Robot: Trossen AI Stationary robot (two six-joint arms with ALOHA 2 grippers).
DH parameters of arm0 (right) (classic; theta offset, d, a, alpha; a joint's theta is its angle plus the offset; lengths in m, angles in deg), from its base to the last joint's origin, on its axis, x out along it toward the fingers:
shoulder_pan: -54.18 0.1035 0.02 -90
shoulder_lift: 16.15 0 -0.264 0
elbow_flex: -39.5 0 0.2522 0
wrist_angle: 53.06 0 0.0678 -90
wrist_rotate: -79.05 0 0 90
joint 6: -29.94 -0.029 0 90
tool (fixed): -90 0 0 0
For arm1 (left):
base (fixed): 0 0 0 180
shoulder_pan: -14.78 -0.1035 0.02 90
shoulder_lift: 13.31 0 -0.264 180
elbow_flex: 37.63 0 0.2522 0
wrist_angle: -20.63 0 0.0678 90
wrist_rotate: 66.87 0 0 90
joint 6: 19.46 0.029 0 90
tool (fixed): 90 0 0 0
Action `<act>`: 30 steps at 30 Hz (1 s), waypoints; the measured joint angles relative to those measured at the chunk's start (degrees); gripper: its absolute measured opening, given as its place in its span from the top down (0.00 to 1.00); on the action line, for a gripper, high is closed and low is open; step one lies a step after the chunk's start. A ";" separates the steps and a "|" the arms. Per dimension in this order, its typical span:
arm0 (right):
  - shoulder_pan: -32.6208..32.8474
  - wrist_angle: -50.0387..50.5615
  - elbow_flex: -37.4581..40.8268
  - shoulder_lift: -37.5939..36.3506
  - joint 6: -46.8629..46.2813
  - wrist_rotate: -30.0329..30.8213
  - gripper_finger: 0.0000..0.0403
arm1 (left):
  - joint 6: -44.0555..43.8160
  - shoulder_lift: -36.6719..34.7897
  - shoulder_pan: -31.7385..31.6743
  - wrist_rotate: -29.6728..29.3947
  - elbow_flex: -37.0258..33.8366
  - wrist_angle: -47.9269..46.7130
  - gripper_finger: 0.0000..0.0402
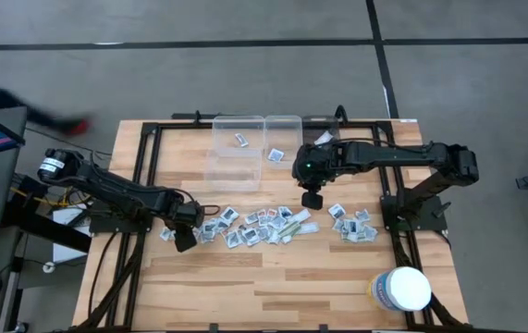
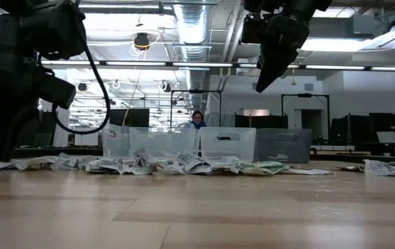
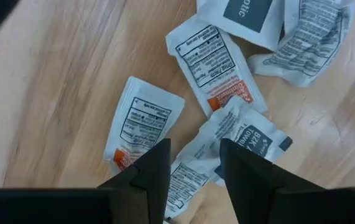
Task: Pick & Place First Aid Supplies
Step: Put the towelette pack into the bottom transparent bin
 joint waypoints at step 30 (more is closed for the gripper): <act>0.01 0.23 0.01 0.00 0.00 0.00 1.00 | 0.42 0.00 0.06 1.75 -0.58 1.46 0.98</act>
